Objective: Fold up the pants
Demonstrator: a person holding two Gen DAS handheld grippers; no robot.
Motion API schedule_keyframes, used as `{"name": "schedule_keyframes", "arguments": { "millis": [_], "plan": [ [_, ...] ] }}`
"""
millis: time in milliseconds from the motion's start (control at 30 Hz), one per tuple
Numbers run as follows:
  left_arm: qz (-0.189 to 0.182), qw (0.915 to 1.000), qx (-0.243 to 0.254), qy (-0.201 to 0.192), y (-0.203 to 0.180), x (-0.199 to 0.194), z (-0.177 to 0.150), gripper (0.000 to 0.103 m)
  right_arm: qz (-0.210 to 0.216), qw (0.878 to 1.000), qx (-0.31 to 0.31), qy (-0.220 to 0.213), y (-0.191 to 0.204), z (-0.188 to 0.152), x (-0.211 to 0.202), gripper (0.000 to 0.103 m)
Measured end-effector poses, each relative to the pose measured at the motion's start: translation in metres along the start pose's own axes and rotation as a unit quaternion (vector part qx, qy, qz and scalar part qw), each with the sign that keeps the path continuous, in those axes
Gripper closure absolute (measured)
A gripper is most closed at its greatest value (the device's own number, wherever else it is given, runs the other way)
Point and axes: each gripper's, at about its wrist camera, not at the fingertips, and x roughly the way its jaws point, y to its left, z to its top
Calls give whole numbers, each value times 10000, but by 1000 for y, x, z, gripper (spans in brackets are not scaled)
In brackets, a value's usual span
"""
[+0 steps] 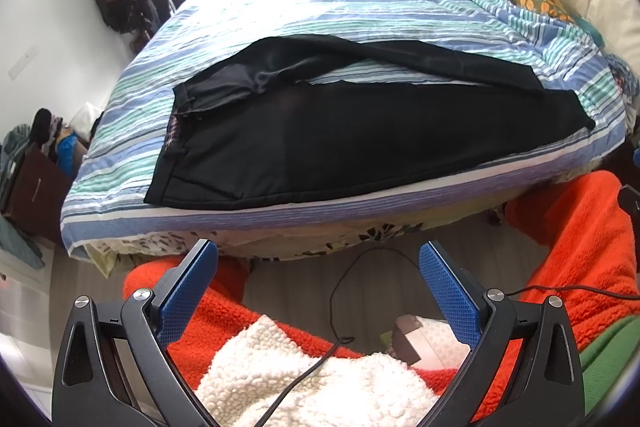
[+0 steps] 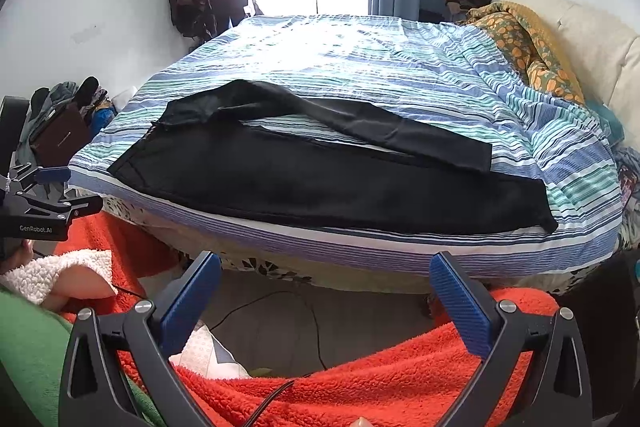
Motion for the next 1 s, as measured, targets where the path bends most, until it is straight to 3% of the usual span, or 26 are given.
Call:
{"name": "schedule_keyframes", "arguments": {
  "millis": [1000],
  "plan": [
    [-124, 9998, 155, -5, -7, 1, 2, 2, -20, 9998, -159, -79, 3, -1, 0, 0]
  ]
}}
